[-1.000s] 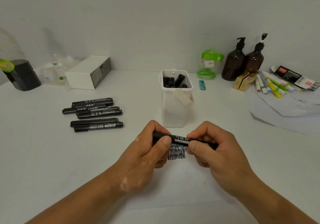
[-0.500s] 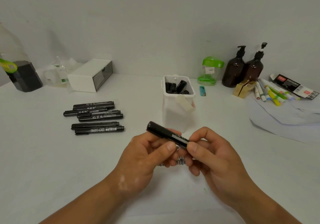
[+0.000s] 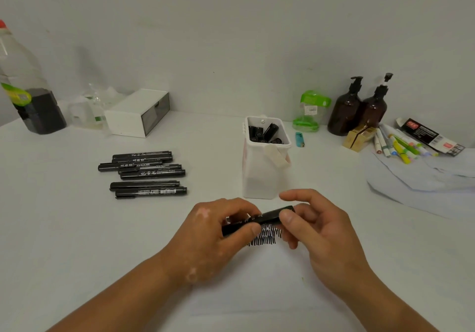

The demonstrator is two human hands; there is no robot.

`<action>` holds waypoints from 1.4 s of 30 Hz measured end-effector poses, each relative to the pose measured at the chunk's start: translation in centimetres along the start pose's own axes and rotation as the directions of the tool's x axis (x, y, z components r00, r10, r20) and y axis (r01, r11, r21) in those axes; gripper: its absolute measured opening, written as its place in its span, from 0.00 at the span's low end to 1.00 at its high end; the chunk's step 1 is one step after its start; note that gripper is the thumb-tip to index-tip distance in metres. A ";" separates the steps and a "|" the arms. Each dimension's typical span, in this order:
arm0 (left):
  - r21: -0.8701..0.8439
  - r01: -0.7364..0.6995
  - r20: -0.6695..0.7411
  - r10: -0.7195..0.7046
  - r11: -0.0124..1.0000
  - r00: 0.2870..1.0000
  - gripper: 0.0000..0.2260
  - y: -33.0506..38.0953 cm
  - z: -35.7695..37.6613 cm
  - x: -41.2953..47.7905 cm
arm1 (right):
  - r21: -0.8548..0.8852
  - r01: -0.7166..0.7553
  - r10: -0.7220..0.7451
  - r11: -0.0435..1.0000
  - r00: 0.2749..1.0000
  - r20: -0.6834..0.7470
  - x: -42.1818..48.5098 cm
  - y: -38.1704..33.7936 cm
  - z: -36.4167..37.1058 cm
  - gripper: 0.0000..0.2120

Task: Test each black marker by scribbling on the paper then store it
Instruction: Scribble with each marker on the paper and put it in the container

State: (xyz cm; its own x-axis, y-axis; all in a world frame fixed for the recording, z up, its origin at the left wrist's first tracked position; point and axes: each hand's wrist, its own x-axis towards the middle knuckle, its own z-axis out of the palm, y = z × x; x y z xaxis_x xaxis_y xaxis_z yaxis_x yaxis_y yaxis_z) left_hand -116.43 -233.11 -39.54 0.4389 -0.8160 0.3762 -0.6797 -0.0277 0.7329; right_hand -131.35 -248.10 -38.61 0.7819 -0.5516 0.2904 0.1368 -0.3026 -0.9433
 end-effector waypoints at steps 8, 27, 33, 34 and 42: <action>-0.059 0.082 -0.026 -0.083 0.995 0.996 0.08 -1.0 -0.8 0.3 | -0.027 0.089 -0.093 0.996 0.978 -0.184 1.4 -0.1 -3.6 0.07; -0.118 0.174 -0.139 -0.190 0.978 0.972 0.04 -2.3 -1.0 0.7 | -0.840 0.138 -0.317 0.525 0.948 -0.042 16.5 -12.0 -3.2 0.06; -0.113 0.176 -0.148 -0.191 0.978 0.970 0.04 -2.5 -1.2 0.8 | -0.921 0.169 -0.179 0.350 0.978 0.112 18.7 -9.4 -1.2 0.05; -0.117 0.177 -0.149 -0.193 0.977 0.970 0.04 -2.5 -1.2 0.8 | -0.928 0.169 -0.156 0.333 0.980 0.123 18.8 -8.9 -0.9 0.04; -0.127 0.176 -0.153 -0.195 0.976 0.969 0.04 -2.7 -1.2 1.0 | -0.952 0.118 -0.054 0.281 0.993 0.107 19.3 -7.1 0.1 0.03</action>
State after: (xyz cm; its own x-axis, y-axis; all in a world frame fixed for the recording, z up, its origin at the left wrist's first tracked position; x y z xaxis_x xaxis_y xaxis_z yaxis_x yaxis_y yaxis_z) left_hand -113.43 -233.11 -40.47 0.6476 -0.6967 0.3087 -0.5118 -0.0975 0.8536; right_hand -117.13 -256.48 -26.29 0.8342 -0.4478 0.3219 -0.4484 -0.8905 -0.0770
